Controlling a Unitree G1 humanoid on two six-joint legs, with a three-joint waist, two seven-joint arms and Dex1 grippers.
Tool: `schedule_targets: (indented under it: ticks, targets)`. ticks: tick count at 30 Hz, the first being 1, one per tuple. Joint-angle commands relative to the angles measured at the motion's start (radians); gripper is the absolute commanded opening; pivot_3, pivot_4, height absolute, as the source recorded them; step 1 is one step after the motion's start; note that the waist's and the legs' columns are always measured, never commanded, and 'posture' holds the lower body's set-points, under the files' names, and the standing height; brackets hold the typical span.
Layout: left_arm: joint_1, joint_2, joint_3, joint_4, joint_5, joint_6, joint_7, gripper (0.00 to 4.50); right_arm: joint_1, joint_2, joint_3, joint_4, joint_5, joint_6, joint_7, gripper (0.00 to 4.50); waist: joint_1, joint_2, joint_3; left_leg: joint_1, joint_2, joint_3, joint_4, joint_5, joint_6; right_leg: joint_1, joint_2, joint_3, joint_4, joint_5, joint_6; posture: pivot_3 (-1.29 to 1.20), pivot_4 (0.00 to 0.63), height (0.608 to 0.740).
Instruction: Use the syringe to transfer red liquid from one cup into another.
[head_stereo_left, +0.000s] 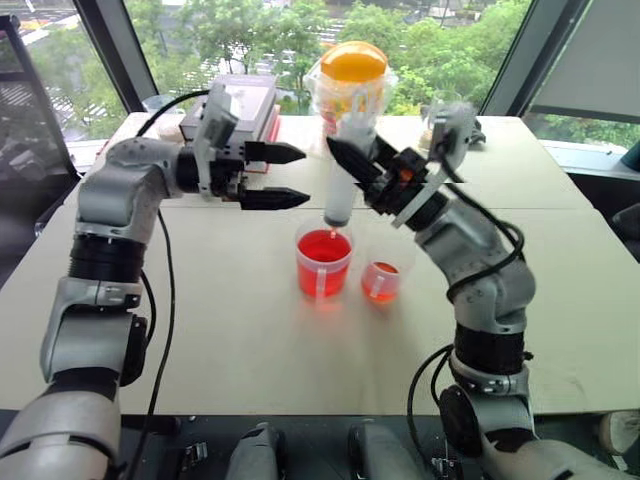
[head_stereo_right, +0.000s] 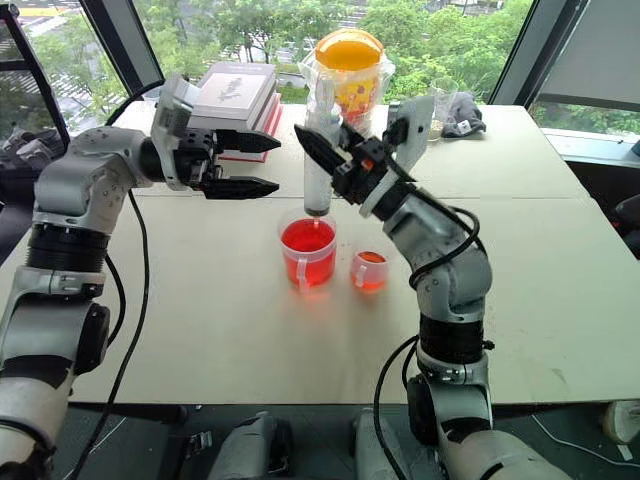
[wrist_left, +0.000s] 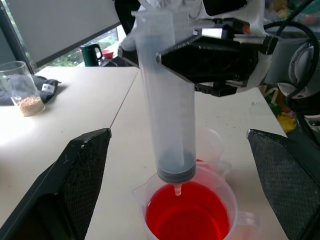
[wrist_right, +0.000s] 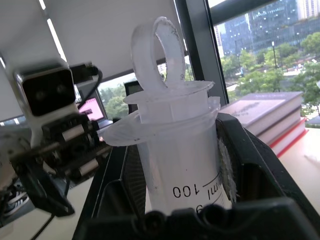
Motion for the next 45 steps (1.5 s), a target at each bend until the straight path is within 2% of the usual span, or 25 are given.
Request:
schedule_targets:
  ticks: [1,18,28,31,38,45]
  targets:
    - [-0.054,0.006,0.039,0.011,0.002,-0.006,0.019,4.5,0.031,0.008,0.057,-0.003,-0.026,-0.084,0.005,1.58,0.0,0.0,0.0,0.0,0.0,0.0,0.0,0.0,0.0,0.0,0.0,0.0,0.0,0.0,0.0,0.0,0.15,0.74]
    - [-0.242,-0.147,0.003,0.36,0.157,-0.231,0.023,4.5,0.086,-0.003,0.145,-0.014,-0.037,-0.147,-0.012,1.58,0.002,0.0,0.0,0.0,0.0,0.0,0.0,0.0,0.0,0.0,0.0,0.0,0.0,0.0,0.0,0.0,0.15,0.74]
    - [-0.263,-0.2,0.001,0.396,0.169,-0.241,-0.047,4.5,0.079,-0.016,0.148,-0.013,-0.036,-0.147,-0.015,1.58,0.002,0.0,0.0,0.0,0.0,0.0,0.0,0.0,0.0,0.0,0.0,0.0,0.0,0.0,0.0,0.0,0.15,0.74]
    - [-0.264,-0.216,0.005,0.388,0.164,-0.23,-0.056,3.6,0.077,-0.019,0.148,-0.01,-0.035,-0.147,-0.015,1.58,0.002,0.0,0.0,0.0,0.0,0.0,0.0,0.0,0.0,0.0,0.0,0.0,0.0,0.0,0.0,0.0,0.15,0.74]
    - [-0.255,-0.228,0.016,0.345,0.146,-0.175,-0.091,0.1,0.075,-0.02,0.148,-0.007,-0.033,-0.148,-0.017,1.58,0.0,0.0,0.0,0.0,0.0,-0.001,0.0,0.0,0.0,0.0,0.0,0.0,0.0,0.0,0.0,0.0,0.15,0.74]
    - [-0.267,-0.224,0.037,0.338,0.138,-0.162,-0.079,0.04,0.075,-0.02,0.15,-0.002,-0.017,-0.129,-0.013,1.58,0.001,0.0,0.0,0.0,0.0,-0.001,0.0,0.0,0.0,0.0,0.001,0.0,0.0,0.0,0.0,0.0,0.15,0.74]
